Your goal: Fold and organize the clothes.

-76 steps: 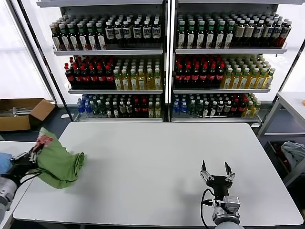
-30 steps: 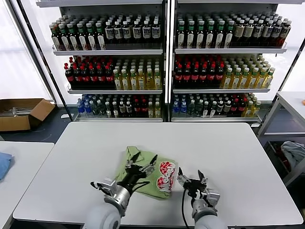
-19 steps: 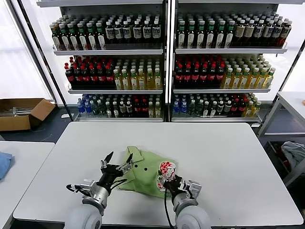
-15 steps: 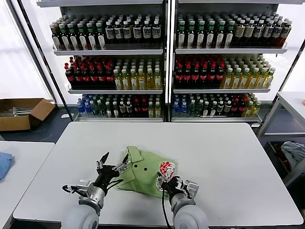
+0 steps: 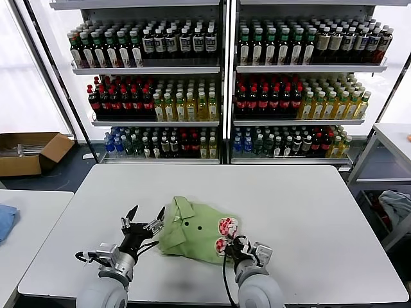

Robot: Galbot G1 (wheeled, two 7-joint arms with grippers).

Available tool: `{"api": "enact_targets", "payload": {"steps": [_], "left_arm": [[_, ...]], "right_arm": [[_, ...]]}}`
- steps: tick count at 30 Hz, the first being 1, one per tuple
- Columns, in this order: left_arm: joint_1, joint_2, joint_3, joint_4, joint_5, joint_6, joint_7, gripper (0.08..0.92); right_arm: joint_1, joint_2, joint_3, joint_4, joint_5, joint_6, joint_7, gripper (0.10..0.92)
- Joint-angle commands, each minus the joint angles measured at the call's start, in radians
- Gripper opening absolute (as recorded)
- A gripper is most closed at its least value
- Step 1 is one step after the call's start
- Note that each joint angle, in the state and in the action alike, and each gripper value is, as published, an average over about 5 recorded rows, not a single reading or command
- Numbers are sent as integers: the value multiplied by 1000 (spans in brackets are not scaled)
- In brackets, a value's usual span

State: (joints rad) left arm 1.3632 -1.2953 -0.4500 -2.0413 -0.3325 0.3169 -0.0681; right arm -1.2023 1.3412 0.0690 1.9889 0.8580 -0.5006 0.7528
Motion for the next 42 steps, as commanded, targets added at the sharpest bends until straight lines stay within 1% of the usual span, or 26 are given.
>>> {"api": "enact_targets", "payload": {"steps": [1,3,5,8,10,12,15,18,20,22,26,30,33,36,38,42], "left_arm": [[12,-5,-16,-17,9,1,-7,823],[17,-11,-15,-19,11,1,-7,823],[25,-19,-12,-25,13,3,-5,823],[35,-33,-7,-30,24,6,-1,823],[42,-40,-8,-30,33,5,1,823],[49,-43,-12,-34,36,4,1,823],[62,-45,-22,-51,35,5,2,823],[72,-47,-33,-72,33,9,2,823],[80,-51,-41,-84,33,10,1,823],[90,-57,-46,-89,34,10,1,823],[108,-71,-51,-90,43,9,2,823],[129,-79,-62,-97,51,9,5,823],[143,-80,-76,-104,51,7,7,823],[153,-78,-87,-112,51,7,10,823],[157,-78,-92,-115,51,7,10,823],[168,-78,-94,-113,56,5,11,823]], "right_arm": [[32,-162,72,-22,-38,-42,-45,178],[46,-195,88,-39,-53,-60,-77,132],[53,-225,98,-56,-104,-74,-129,111],[40,-251,116,-47,-232,-78,-225,109],[16,-251,135,-3,-336,-78,-281,113],[-11,-245,152,73,-443,-76,-331,139],[-25,-233,154,164,-560,-53,-384,217],[17,-210,115,164,-638,17,-416,304],[78,-189,55,111,-639,73,-448,365],[161,-160,-23,21,-615,107,-469,417],[331,-79,-171,-218,-569,108,-467,538],[399,-33,-222,-356,-548,112,-464,651],[405,-11,-221,-413,-550,122,-457,737],[396,5,-206,-443,-551,122,-444,801],[379,9,-190,-439,-545,109,-432,817],[320,7,-149,-405,-522,86,-414,822]]}}
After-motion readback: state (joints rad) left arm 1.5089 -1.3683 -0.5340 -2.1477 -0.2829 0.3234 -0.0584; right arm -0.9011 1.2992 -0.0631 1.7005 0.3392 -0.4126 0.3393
